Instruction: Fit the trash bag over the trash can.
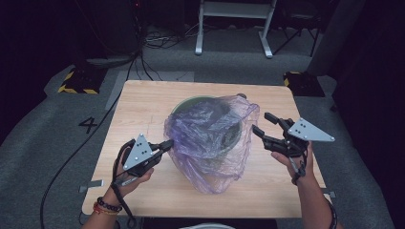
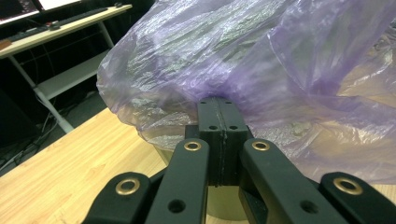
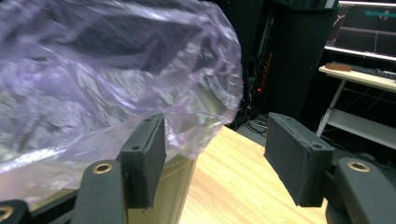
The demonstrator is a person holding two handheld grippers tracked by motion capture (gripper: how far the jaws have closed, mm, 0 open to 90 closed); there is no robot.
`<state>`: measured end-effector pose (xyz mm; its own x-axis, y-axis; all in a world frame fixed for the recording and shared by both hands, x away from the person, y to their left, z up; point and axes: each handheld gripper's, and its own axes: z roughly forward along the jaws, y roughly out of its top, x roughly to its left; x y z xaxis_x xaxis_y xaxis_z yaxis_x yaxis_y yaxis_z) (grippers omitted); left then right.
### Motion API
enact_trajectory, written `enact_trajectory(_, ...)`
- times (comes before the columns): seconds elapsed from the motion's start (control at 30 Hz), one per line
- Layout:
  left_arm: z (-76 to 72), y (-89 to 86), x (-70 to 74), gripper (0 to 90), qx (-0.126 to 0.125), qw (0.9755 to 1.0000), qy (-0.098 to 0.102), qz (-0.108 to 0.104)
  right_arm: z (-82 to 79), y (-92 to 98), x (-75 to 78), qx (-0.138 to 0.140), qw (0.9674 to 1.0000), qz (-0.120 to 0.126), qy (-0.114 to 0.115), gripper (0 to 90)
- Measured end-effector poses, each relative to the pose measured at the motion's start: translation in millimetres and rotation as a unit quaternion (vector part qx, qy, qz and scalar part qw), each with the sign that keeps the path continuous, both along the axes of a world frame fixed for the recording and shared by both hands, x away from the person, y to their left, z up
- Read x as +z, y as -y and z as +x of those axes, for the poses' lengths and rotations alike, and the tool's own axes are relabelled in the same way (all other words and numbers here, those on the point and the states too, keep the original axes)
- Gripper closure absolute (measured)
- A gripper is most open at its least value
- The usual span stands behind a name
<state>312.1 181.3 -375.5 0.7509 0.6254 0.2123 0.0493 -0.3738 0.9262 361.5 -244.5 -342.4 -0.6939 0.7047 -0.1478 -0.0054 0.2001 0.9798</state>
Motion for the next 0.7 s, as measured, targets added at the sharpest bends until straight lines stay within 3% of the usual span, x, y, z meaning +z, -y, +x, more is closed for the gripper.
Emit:
enact_trajectory(0.17, -1.0, -0.5, -2.1, 89.8, -0.003, 1.0, -0.003, 0.0, -14.9, 6.3, 9.8, -0.01, 0.9996, -0.016, 0.021, 35.4)
enact_trajectory(0.27, -1.7, 1.1, -2.4, 89.8, -0.005, 1.0, -0.004, 0.003, -19.2, 14.4, 13.2, -0.012, 0.9996, -0.019, 0.017, 32.7)
enact_trajectory(0.43, -2.9, 2.9, -0.4, 89.8, -0.008, 1.0, 0.001, 0.006, -21.1, 25.8, 16.0, -0.019, 0.9995, -0.024, 0.0, 31.5)
enact_trajectory(0.57, -1.9, 3.7, 0.0, 89.5, -0.008, 1.0, 0.0, 0.005, -20.1, 26.5, 17.7, 0.001, 0.9999, -0.011, -0.013, 27.8)
enact_trajectory(0.7, 0.3, 3.3, -0.2, 87.5, -0.001, 1.0, 0.001, 0.006, -9.1, 15.5, 14.8, 0.021, 0.9991, -0.01, -0.036, 24.4)
